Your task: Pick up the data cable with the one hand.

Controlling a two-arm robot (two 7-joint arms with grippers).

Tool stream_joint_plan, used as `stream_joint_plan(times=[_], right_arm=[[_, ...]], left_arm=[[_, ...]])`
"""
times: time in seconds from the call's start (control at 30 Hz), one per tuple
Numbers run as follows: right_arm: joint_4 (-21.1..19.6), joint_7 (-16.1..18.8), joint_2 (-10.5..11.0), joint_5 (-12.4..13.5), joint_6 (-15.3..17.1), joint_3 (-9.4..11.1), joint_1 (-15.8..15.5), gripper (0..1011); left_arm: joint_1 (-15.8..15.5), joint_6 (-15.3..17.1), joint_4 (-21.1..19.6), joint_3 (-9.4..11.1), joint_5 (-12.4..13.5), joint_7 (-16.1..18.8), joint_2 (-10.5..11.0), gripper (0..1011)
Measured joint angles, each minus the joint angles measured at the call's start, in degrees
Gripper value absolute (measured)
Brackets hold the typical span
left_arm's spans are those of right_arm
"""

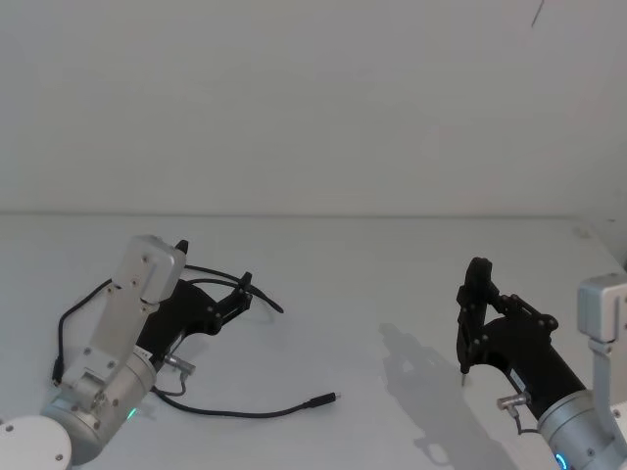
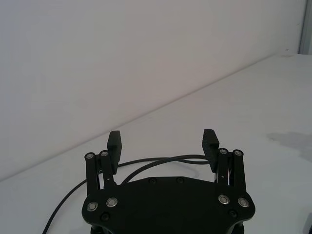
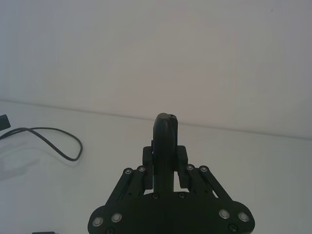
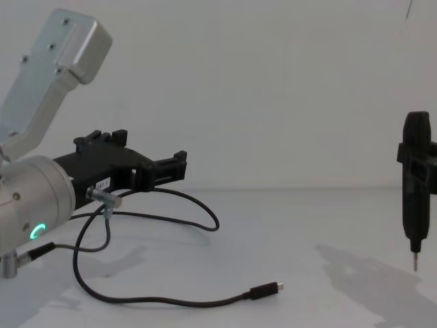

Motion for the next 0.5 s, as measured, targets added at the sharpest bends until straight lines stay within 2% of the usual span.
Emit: stream_joint_plan(times=[0.5], right_arm=[[0.0, 0.0, 0.0, 0.0, 0.0, 0.0, 0.0, 279]], left_arm=[[0.0, 0.0, 0.0, 0.0, 0.0, 0.0, 0.0, 1001]])
